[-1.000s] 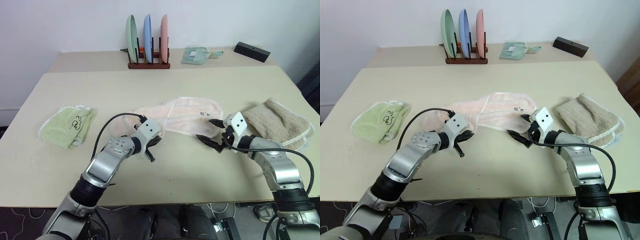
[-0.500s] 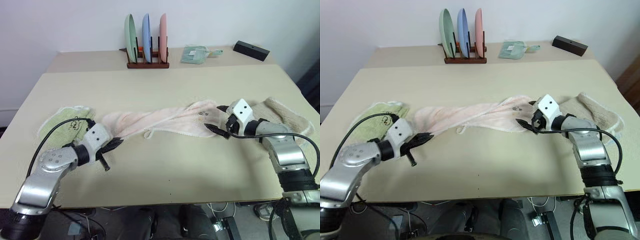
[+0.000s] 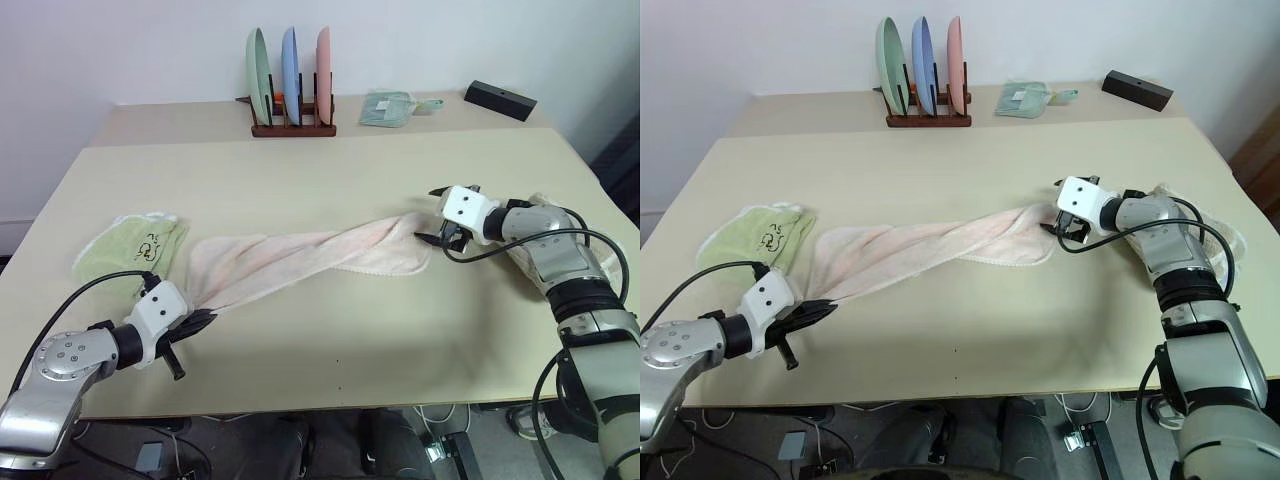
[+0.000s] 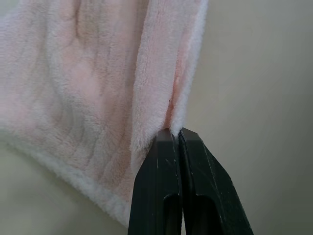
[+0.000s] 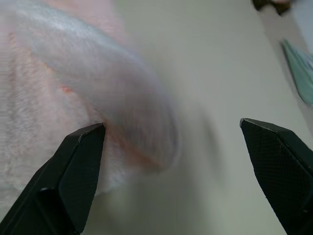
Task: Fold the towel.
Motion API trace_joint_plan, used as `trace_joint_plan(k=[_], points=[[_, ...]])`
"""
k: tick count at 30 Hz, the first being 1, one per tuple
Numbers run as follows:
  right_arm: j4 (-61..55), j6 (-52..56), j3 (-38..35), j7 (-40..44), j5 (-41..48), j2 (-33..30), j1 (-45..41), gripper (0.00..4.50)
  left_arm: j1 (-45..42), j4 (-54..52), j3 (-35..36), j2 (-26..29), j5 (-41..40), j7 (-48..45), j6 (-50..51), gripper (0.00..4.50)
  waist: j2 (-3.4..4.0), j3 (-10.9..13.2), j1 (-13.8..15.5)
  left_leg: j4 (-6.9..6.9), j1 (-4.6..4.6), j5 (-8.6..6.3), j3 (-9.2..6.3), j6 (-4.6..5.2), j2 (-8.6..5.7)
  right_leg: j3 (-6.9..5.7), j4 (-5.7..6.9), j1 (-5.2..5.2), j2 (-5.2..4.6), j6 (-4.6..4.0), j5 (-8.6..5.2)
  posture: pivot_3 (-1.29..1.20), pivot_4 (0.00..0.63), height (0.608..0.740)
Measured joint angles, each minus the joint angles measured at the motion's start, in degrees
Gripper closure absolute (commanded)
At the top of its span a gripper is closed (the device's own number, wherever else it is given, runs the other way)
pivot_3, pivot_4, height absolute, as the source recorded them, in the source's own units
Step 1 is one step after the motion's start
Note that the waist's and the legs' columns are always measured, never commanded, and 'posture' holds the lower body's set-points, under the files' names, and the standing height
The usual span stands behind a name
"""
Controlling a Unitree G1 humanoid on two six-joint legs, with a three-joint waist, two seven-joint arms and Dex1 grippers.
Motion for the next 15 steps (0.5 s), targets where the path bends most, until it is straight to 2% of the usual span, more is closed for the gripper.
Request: trace_joint_plan(k=[5,13,15], points=[[1.8,-6.3,1.7,4.3,-1.0,-0.1,-2.5,0.00,2.2,1.3,0.2,0.9,1.9,0.1,-3.2,4.49,0.01,0.0,-0.6,-0.05,0.04,0.00,0.06,0.00,0.04,0.04,0.01,-0.03,0.04,-0.01,0.00,0.00,0.150,0.740],[6.3,-12.8,4.3,6.7,-4.1,0.1,-5.5,0.00,1.7,1.9,0.0,0.8,2.3,0.6,-3.9,4.49,0.02,0.0,-1.2,-0.05,0.04,0.00,0.06,0.00,0.05,0.04,0.03,-0.02,0.04,-0.01,0.00,0.00,0.150,0.740],[6.4,-13.2,4.3,8.3,-3.6,0.1,-5.7,0.52,1.5,1.9,-0.2,0.8,2.3,0.8,-3.9,4.50,0.02,0.0,-1.3,-0.05,0.04,0.00,0.05,0.00,0.05,0.04,0.03,-0.02,0.05,-0.01,0.00,0.00,0.150,0.740]])
